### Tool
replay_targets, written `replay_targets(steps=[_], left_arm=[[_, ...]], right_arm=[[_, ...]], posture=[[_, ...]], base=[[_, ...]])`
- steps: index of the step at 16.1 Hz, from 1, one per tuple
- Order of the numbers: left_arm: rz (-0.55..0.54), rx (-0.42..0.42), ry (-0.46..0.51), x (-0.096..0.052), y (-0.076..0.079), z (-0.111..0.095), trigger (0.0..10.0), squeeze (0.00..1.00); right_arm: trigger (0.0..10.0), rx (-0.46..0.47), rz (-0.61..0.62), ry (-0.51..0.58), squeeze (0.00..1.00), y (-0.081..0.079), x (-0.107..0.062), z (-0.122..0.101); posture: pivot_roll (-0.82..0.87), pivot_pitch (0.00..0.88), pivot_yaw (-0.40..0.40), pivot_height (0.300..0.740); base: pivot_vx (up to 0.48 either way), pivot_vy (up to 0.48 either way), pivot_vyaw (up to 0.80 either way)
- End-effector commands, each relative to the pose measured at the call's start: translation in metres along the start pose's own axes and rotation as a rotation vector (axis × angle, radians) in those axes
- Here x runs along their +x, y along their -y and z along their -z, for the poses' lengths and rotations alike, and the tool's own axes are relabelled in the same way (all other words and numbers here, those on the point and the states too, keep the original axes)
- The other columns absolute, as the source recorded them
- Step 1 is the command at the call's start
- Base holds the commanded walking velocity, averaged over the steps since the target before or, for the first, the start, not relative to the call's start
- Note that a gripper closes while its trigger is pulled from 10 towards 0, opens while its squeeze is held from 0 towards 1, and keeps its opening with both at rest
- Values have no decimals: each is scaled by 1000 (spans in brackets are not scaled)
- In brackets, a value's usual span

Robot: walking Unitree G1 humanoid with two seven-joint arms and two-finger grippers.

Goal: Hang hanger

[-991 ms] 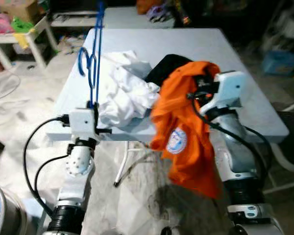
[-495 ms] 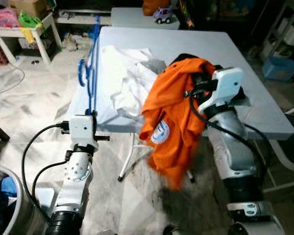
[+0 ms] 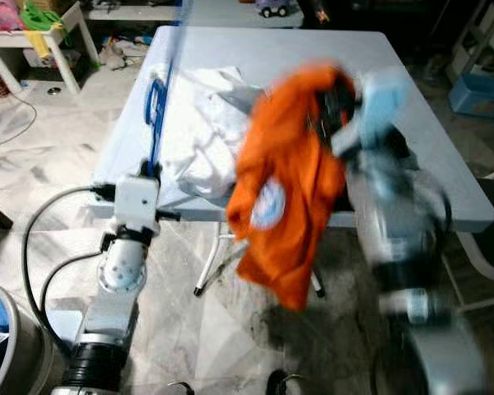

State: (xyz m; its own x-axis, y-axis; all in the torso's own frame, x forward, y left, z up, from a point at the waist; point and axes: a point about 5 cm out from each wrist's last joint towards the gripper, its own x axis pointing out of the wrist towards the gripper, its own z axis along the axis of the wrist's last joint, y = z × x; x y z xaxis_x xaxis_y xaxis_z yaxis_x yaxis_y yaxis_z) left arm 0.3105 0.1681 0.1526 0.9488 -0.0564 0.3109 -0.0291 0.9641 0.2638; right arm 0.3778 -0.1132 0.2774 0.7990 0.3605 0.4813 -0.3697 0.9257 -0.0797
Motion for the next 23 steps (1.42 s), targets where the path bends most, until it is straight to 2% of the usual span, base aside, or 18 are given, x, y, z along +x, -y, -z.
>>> replay_targets(steps=[1, 4, 6, 7, 8, 9, 10, 12, 13, 14, 16, 19, 21, 22, 23], left_arm=[[3, 19, -18, -8, -4, 5, 10000, 0], [-51, 31, -51, -26, -8, 10, 10000, 0], [-83, 34, -70, -38, -10, 12, 10000, 0], [-92, 37, -76, -41, -10, 13, 10000, 0], [-100, 40, -79, -45, -11, 13, 10000, 0], [-108, 44, -81, -48, -12, 12, 10000, 0], [-114, 47, -81, -50, -13, 11, 10000, 0], [-117, 48, -83, -51, -12, 10, 10000, 0], [-120, 50, -85, -52, -11, 9, 10000, 0], [-120, 49, -87, -51, -10, 9, 10000, 0], [-103, 50, -85, -48, -7, 8, 10000, 0], [-54, 44, -75, -39, -1, 7, 10000, 0], [-27, 35, -77, -35, 4, 8, 10000, 0], [-10, 29, -76, -34, 7, 8, 10000, 0], [0, 24, -77, -33, 10, 8, 10000, 0]], right_arm=[[10000, 14, -36, 21, 0, 6, 26, -17], [10000, -5, -87, -45, 0, 2, 61, -37], [10000, -13, -15, -108, 0, 7, 75, -49], [10000, -47, 33, -106, 0, 11, 80, -59], [10000, -72, 90, -58, 0, 18, 86, -78], [10000, -73, 166, 34, 0, 28, 93, -111], [10000, -94, 190, 123, 0, 31, 96, -139], [10000, -147, 203, 207, 0, 35, 97, -164], [10000, -220, 217, 255, 0, 39, 95, -177], [10000, -303, 239, 283, 0, 48, 89, -177], [10000, -349, 239, 236, 0, 56, 81, -151], [10000, -343, 85, -38, 0, 54, 50, -47], [10000, -227, -69, -273, 0, 39, 11, 31], [10000, -207, -169, -369, 1000, 26, -8, 60], [10000, -229, -271, -423, 1000, 15, -19, 75]], posture=[[126, 140, -80, 740], [176, 161, -121, 740], [215, 178, -147, 740], [231, 187, -155, 740], [243, 194, -159, 740], [254, 200, -162, 740], [259, 204, -162, 740], [267, 204, -164, 740], [266, 202, -161, 740], [251, 199, -145, 740], [235, 197, -129, 740], [205, 199, -101, 740], [196, 198, -94, 740], [171, 191, -78, 740], [164, 186, -77, 740]], base=[[0, 0, 0], [0, 0, 0], [0, 0, 0], [0, 0, 0], [0, 0, 0], [0, 0, 0], [0, 0, 0], [0, 0, 0], [0, 0, 0], [0, 0, 0], [0, 0, 0], [0, 0, 0], [0, 0, 0], [0, 0, 0], [0, 0, 0]])
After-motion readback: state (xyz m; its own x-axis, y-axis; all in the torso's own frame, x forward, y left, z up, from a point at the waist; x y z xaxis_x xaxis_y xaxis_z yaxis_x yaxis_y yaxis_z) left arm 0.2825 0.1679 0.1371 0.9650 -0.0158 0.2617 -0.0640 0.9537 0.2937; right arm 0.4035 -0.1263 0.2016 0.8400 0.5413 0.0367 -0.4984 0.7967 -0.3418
